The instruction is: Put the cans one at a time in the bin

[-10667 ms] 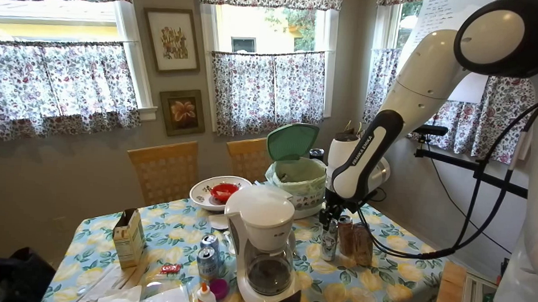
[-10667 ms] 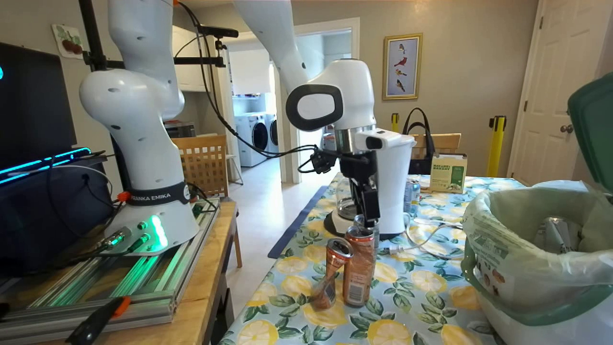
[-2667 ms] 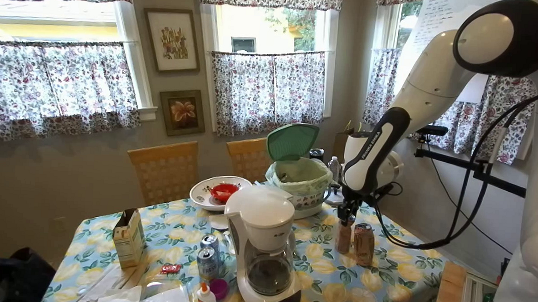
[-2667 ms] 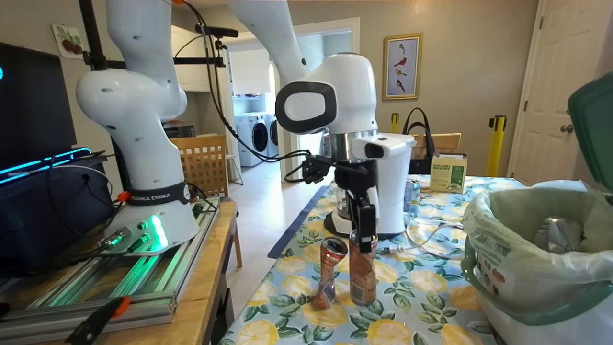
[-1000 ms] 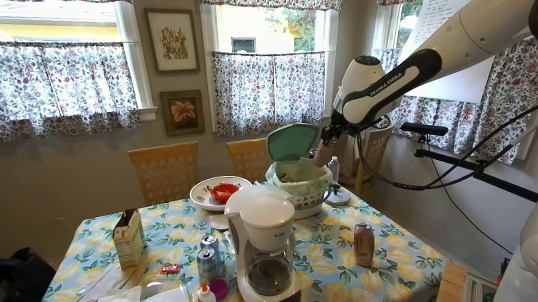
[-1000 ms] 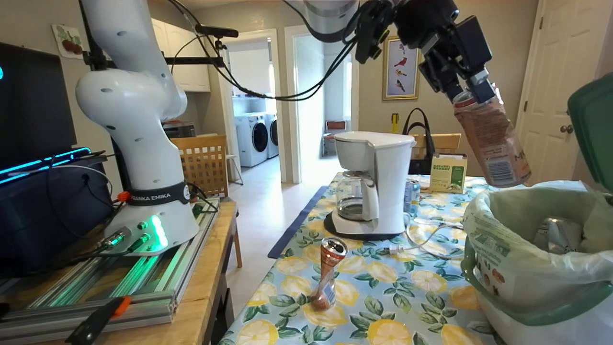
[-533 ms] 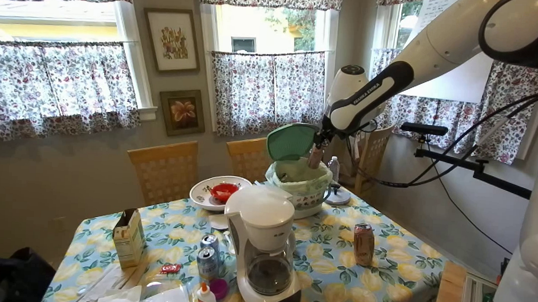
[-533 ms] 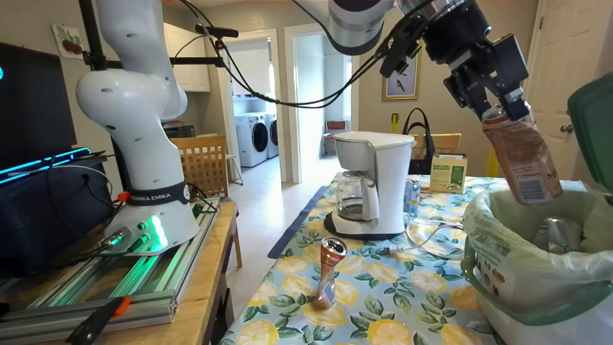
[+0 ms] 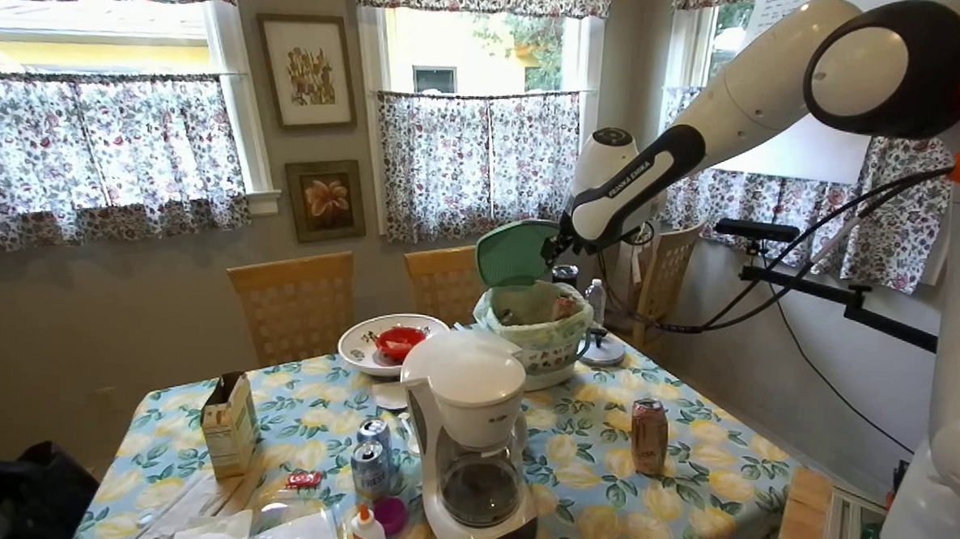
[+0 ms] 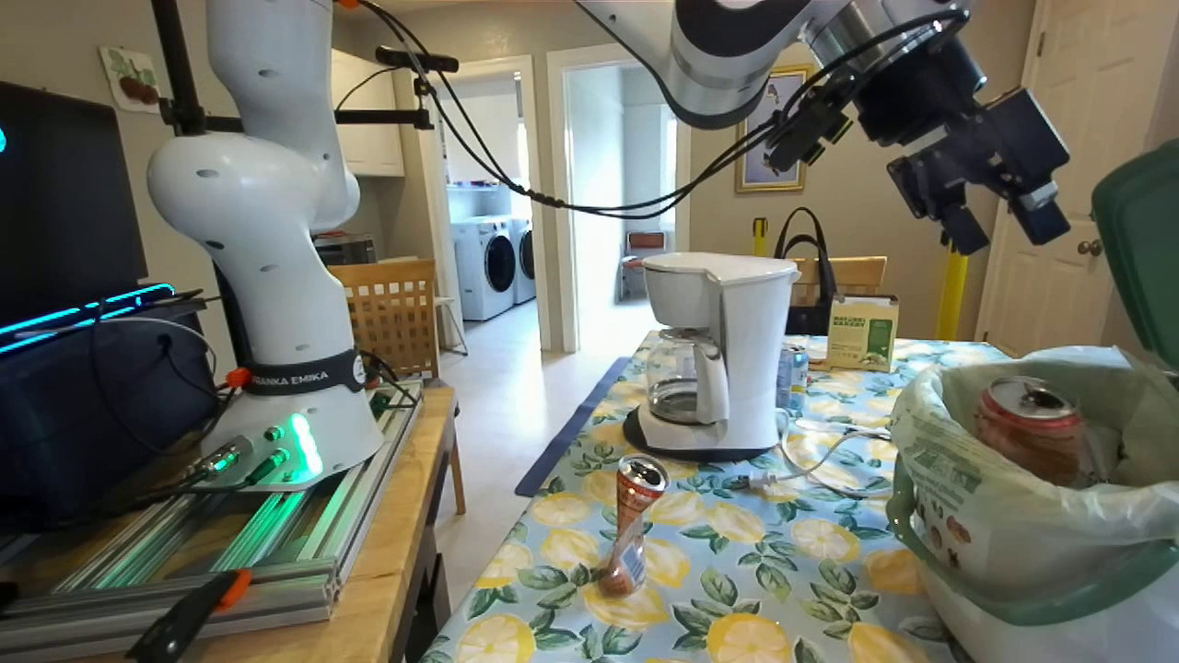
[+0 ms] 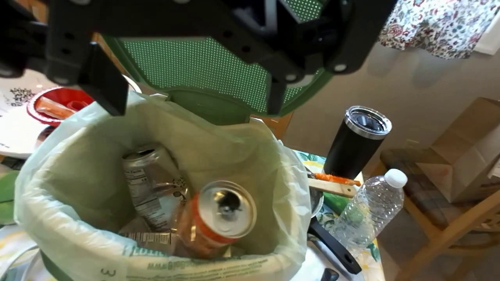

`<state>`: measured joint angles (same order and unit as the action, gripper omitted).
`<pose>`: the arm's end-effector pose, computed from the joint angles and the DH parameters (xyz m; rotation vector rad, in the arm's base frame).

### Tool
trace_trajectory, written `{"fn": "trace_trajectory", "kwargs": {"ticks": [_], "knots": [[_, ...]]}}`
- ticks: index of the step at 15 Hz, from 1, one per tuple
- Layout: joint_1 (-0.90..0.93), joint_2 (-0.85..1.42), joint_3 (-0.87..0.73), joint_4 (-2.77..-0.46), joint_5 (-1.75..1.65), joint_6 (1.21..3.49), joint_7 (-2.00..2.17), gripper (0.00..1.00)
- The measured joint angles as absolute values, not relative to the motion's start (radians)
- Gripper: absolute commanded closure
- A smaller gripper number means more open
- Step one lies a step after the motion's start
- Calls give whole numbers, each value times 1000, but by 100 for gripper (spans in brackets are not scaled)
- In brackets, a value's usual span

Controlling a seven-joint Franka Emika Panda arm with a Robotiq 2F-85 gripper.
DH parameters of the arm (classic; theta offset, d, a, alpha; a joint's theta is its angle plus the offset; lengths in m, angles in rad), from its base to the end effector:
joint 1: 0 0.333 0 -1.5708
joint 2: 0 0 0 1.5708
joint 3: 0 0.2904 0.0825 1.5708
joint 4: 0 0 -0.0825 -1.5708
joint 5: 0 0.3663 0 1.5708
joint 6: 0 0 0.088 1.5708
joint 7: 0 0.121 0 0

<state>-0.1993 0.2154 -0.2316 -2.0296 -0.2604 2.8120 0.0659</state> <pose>0.5688 -0.2428 0.3817 2.7291 -0.3498 0.7348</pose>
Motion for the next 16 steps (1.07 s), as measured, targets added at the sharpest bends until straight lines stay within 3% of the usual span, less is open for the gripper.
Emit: {"fn": "trace_trajectory", "kwargs": {"ticks": [3,12,16], "knots": [[-168,183,-231,-2036,-260,2743,157,0],[-137,-44,-164,-2148,-167,2071,72,0],[-145,-64,-171,-2245,-160,1993,48,0]]}}
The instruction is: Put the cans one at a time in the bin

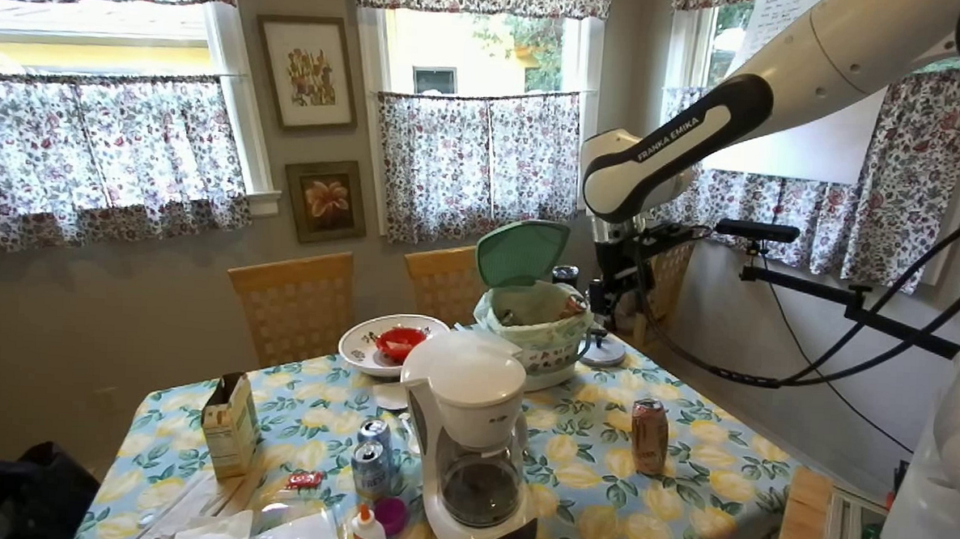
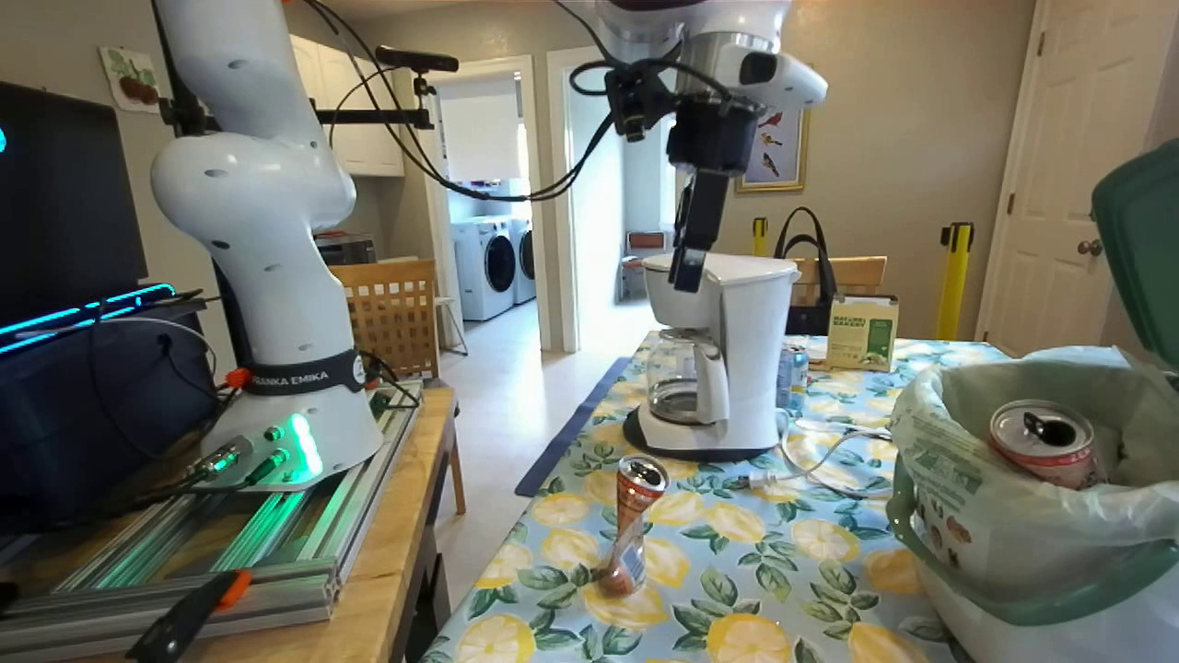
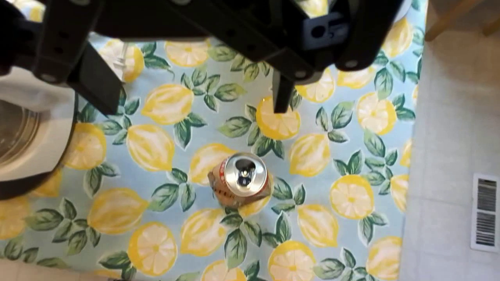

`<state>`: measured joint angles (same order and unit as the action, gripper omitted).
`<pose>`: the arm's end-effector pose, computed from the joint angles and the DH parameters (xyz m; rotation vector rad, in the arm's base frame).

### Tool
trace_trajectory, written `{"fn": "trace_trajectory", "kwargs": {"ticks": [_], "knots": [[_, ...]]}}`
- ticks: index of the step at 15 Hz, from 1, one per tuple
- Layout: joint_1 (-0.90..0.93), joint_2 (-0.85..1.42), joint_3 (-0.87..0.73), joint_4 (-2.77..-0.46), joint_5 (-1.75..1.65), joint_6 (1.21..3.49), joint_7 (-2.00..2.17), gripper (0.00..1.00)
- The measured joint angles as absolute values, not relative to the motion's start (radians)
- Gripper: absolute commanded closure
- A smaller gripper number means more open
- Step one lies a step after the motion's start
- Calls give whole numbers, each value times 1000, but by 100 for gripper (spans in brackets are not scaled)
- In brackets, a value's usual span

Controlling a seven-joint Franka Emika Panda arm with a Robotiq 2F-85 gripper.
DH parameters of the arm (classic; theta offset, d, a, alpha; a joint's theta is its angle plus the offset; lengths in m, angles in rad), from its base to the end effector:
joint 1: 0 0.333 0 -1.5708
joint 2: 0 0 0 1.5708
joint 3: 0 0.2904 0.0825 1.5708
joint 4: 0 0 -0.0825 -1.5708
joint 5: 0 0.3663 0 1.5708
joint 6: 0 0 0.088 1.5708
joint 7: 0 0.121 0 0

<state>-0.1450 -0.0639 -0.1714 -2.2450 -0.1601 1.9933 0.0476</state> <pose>0.4484 -0.1593 0.3507 2.9936 -0.4265 -0.3087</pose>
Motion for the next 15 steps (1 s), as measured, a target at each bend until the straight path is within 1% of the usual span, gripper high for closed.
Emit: {"fn": "trace_trajectory", "kwargs": {"ticks": [3,9,15], "knots": [[-159,-59,-180,-2345,-160,2098,48,0],[-182,-30,-194,-2528,-163,2417,10,0],[-210,30,-222,-2610,-160,2602,-143,0]]}}
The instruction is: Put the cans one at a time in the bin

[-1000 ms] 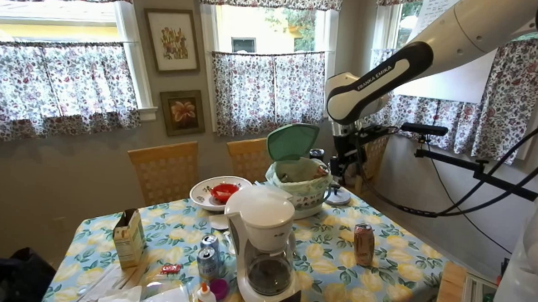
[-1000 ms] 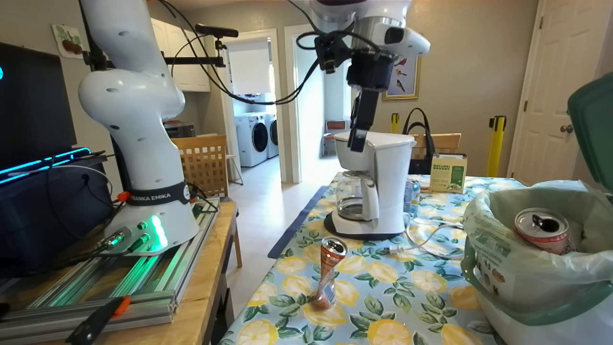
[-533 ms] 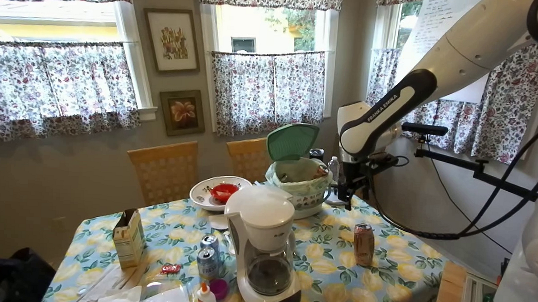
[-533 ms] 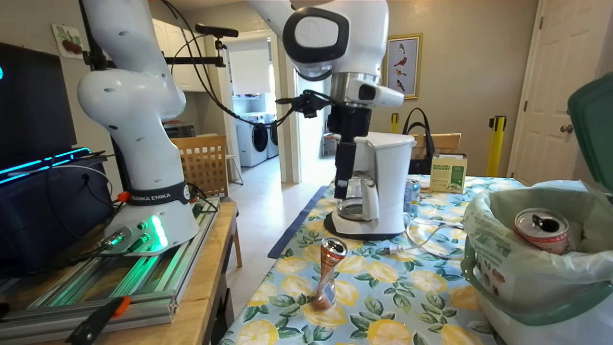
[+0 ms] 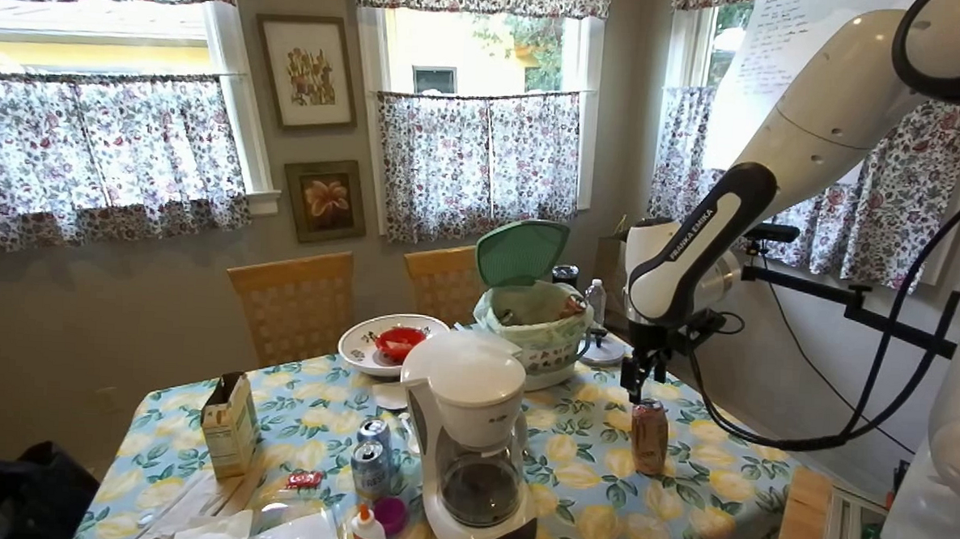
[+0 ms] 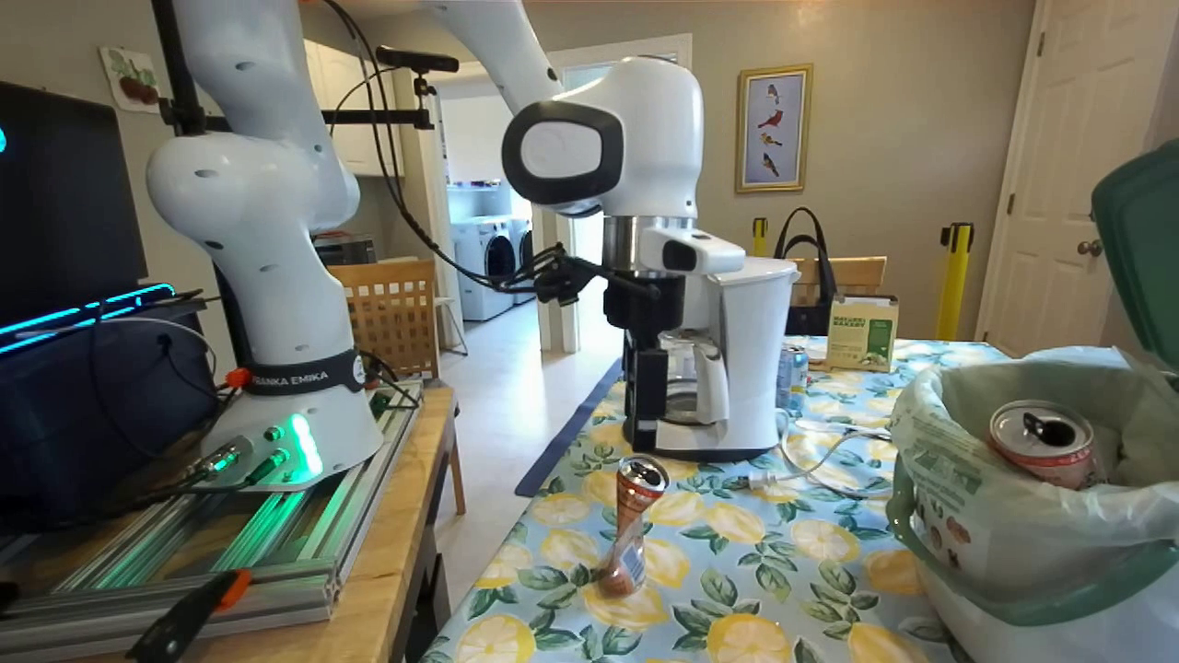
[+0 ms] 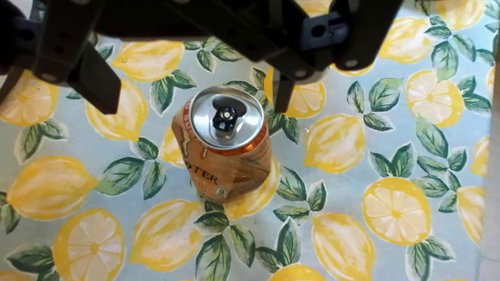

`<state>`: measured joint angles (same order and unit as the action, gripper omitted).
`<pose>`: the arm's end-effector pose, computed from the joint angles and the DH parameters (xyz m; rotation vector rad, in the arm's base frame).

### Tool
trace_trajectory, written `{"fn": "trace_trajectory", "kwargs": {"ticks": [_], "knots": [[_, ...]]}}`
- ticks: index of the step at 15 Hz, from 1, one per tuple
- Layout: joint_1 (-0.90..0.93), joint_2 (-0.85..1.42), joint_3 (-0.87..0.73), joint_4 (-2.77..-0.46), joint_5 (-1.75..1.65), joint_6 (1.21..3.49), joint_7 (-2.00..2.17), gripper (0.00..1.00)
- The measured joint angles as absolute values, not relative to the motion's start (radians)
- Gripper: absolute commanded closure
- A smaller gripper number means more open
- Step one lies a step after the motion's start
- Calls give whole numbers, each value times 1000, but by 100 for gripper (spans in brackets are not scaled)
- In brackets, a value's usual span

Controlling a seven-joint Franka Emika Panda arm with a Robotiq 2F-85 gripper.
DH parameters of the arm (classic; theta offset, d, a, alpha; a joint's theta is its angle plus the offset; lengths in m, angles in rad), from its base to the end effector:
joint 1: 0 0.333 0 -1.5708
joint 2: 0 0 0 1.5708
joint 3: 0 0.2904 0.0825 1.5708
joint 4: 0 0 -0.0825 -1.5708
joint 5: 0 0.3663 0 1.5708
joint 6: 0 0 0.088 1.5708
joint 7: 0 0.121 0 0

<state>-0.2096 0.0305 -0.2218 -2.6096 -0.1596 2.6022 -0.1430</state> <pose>0.3849 -0.1756 0.2152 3.0597 -0.2297 -0.0926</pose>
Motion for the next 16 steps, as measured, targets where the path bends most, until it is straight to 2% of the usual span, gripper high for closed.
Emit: {"fn": "trace_trajectory", "kwargs": {"ticks": [16], "knots": [[-236,122,-220,-2638,-73,2776,-223,0]]}}
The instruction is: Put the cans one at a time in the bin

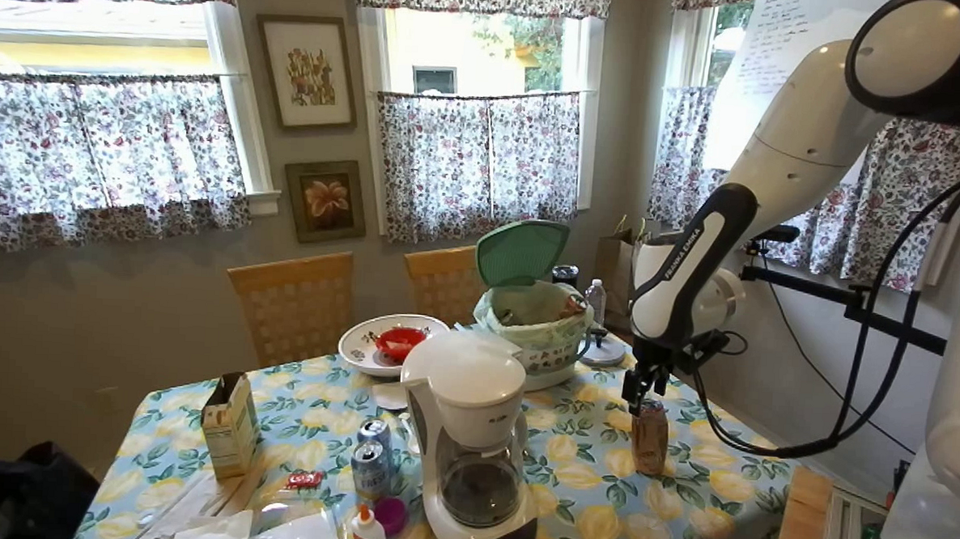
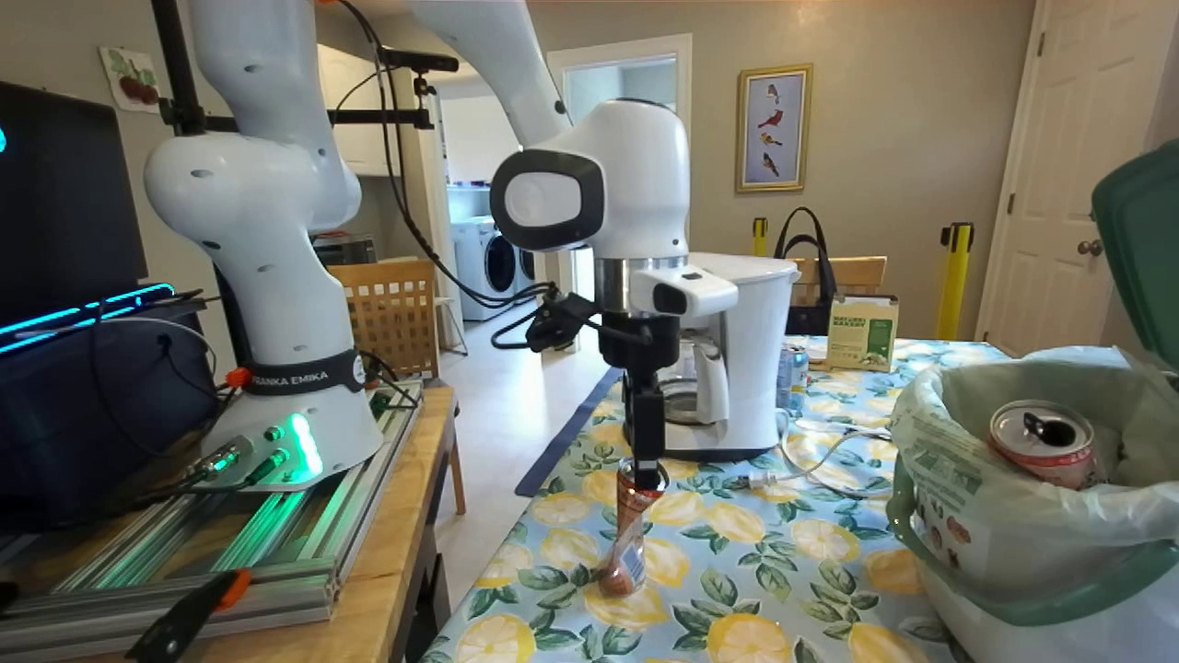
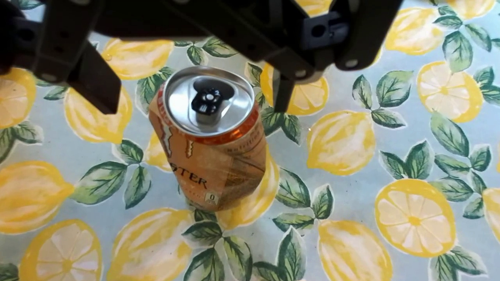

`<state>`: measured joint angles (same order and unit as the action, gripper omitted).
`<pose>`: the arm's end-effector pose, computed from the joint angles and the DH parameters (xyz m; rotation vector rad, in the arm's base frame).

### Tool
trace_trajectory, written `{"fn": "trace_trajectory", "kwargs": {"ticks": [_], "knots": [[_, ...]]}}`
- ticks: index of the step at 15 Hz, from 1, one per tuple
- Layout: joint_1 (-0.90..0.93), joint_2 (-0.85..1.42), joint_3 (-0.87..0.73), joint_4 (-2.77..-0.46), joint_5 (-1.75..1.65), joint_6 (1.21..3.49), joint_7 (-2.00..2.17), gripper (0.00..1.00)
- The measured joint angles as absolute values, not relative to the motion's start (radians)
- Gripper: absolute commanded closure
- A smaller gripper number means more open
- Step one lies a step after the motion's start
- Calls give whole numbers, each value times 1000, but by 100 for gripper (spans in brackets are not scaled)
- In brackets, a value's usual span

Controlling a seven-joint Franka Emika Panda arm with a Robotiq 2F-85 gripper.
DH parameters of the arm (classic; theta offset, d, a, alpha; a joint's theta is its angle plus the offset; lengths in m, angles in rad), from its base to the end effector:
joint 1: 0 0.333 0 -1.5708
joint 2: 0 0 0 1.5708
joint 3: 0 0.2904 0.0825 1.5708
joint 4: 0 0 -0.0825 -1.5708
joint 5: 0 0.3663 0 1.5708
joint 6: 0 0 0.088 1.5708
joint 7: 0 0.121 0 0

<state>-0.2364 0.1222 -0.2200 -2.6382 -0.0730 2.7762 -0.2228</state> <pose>0.3771 -0.1857 0.1834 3.0751 -0.2524 -0.0014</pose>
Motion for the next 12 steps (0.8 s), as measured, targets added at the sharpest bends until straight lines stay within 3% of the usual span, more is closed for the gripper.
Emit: {"fn": "trace_trajectory", "kwargs": {"ticks": [12], "knots": [[-246,152,-210,-2631,-63,2798,-303,0]]}}
